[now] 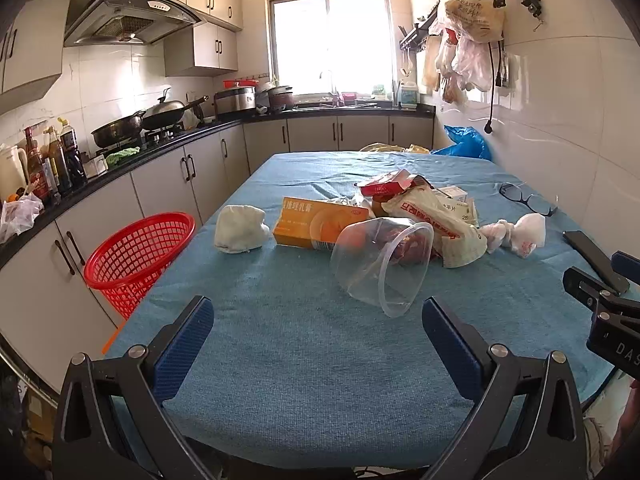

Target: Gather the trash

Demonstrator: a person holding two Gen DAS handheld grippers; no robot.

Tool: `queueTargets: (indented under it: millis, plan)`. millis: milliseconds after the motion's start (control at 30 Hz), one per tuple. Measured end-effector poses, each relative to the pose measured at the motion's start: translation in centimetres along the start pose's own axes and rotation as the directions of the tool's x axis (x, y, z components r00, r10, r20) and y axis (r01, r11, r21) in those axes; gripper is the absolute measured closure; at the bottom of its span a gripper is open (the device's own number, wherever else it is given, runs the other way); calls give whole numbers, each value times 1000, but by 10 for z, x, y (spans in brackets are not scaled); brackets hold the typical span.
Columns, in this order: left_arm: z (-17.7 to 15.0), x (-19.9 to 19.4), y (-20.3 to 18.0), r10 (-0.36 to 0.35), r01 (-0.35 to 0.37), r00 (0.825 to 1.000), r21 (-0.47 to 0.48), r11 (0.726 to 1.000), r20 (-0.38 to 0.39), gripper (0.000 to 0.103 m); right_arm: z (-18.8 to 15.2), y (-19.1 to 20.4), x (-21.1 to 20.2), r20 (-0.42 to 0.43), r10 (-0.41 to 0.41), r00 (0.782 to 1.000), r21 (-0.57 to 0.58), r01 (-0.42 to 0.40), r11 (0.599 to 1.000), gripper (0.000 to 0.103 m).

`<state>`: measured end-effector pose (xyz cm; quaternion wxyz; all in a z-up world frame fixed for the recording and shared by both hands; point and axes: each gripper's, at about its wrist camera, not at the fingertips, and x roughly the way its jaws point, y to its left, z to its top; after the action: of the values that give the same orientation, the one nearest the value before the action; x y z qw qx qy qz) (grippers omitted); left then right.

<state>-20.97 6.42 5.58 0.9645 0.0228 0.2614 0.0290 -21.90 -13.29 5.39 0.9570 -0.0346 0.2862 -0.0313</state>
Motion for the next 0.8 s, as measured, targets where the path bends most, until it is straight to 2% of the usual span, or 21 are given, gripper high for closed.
queueTargets:
  millis: [800]
  plan:
    - [-4, 7, -2, 2, -2, 1000, 4, 1000, -26, 0, -2, 1, 9, -37, -11, 999, -4, 10, 1000, 19]
